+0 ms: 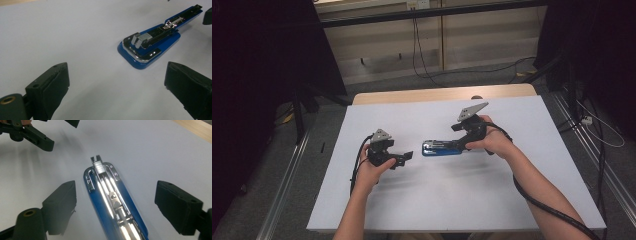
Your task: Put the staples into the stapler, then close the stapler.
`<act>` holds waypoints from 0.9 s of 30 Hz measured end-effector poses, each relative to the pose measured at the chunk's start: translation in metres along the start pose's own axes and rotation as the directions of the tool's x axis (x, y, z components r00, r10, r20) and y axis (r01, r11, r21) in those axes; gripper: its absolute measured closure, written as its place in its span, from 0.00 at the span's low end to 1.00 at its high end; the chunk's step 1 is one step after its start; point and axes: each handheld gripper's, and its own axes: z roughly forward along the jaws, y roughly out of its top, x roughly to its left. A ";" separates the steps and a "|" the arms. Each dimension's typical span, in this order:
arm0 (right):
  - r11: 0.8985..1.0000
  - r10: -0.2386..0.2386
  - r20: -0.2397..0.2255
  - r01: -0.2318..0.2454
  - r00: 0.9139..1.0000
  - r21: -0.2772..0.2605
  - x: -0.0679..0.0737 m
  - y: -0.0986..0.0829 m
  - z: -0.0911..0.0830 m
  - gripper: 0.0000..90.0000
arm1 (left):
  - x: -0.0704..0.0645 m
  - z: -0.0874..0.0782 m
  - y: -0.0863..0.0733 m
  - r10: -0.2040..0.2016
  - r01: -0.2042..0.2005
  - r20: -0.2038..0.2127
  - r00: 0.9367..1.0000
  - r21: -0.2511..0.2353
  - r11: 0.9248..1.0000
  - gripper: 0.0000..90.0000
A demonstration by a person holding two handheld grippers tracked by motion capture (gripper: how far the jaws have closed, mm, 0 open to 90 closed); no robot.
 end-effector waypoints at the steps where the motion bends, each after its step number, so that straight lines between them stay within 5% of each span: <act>1: 1.000 -0.001 0.011 0.001 1.000 0.000 0.001 -0.001 -0.002 0.18 | 0.000 0.000 0.000 -0.002 0.002 0.002 1.000 -0.002 1.000 0.07; 9: 0.999 0.040 0.115 -0.039 0.993 -0.004 0.005 -0.015 -0.022 0.16 | -0.002 -0.001 0.001 -0.009 0.009 0.003 1.000 -0.019 1.000 0.07; 13: 0.996 0.082 0.126 -0.077 0.989 -0.045 0.006 -0.026 -0.033 0.16 | -0.004 0.001 0.001 -0.002 0.002 0.005 1.000 -0.011 1.000 0.07; 27: 0.990 0.134 0.253 -0.118 0.958 -0.081 0.015 -0.058 -0.064 0.17 | -0.011 0.011 0.002 -0.003 0.003 0.003 1.000 -0.003 1.000 0.07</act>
